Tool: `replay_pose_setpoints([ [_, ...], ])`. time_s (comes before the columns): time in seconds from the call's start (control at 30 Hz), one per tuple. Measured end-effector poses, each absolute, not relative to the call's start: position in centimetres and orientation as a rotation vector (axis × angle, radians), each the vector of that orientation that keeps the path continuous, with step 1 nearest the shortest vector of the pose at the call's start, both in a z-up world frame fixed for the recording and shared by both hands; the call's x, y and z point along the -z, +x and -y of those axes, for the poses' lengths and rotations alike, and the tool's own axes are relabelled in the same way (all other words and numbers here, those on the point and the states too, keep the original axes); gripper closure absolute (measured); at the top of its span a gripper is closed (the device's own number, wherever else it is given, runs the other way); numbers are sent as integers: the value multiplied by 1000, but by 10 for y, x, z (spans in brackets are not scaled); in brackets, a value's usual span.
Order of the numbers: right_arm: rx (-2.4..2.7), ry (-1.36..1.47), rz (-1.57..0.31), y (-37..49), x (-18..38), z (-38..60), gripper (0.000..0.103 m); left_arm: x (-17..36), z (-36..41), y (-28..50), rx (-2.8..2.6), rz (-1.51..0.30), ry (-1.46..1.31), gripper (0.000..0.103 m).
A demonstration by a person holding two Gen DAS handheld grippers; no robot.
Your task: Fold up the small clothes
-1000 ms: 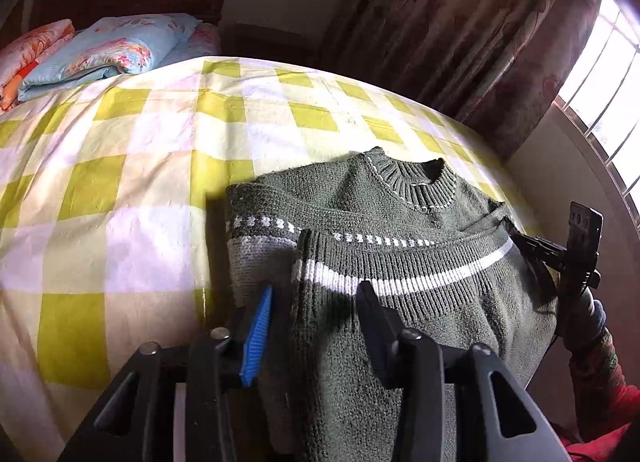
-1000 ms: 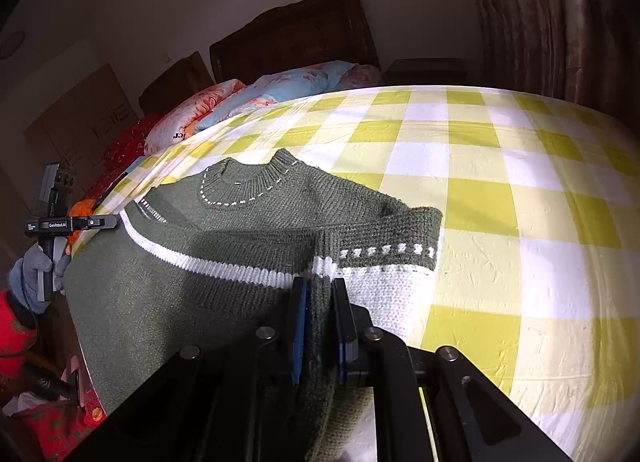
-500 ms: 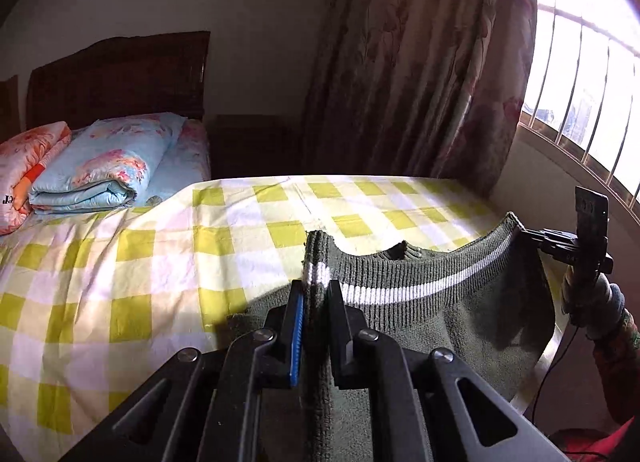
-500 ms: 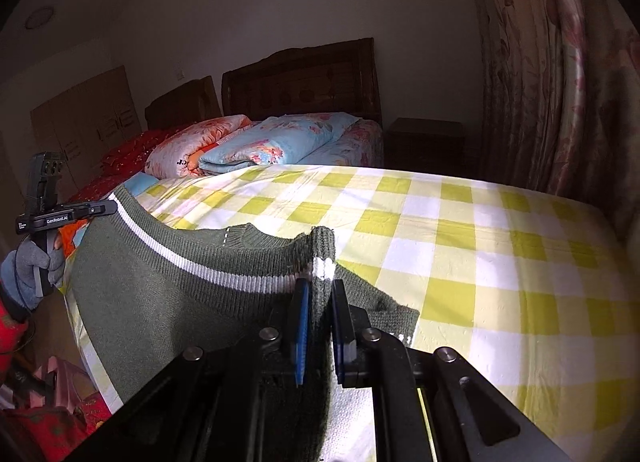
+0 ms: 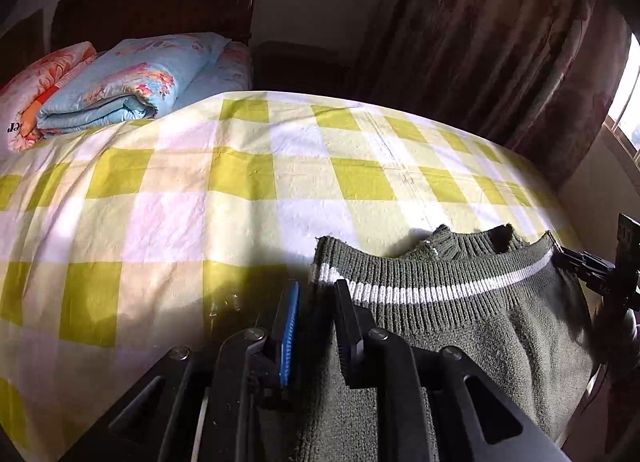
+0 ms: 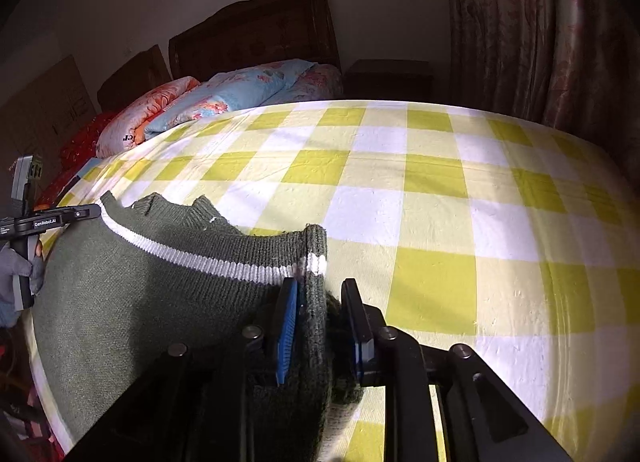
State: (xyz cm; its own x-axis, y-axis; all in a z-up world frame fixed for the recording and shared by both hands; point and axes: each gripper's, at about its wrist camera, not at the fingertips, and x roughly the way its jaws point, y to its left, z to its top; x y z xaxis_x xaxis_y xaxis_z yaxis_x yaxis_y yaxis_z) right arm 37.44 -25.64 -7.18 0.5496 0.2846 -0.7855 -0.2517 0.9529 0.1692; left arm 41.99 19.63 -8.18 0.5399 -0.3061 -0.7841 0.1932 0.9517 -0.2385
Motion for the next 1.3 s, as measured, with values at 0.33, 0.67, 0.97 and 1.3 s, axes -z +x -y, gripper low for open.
replay_pose_setpoints([
  [0.33,-330,-161,-842,363,14,164,0,42,-133,401,327,-876,-152,57],
  [0.67,-231,-60,-1012,390,77,169,0,95,-143,411,338,-952,-234,58],
  [0.97,-163,-117,-1013,391,67,147,0,92,-124,406,275,-942,-93,58],
  [1.3,-355,-230,-1030,383,81,38,0,93,-128,407,291,-940,-126,58],
])
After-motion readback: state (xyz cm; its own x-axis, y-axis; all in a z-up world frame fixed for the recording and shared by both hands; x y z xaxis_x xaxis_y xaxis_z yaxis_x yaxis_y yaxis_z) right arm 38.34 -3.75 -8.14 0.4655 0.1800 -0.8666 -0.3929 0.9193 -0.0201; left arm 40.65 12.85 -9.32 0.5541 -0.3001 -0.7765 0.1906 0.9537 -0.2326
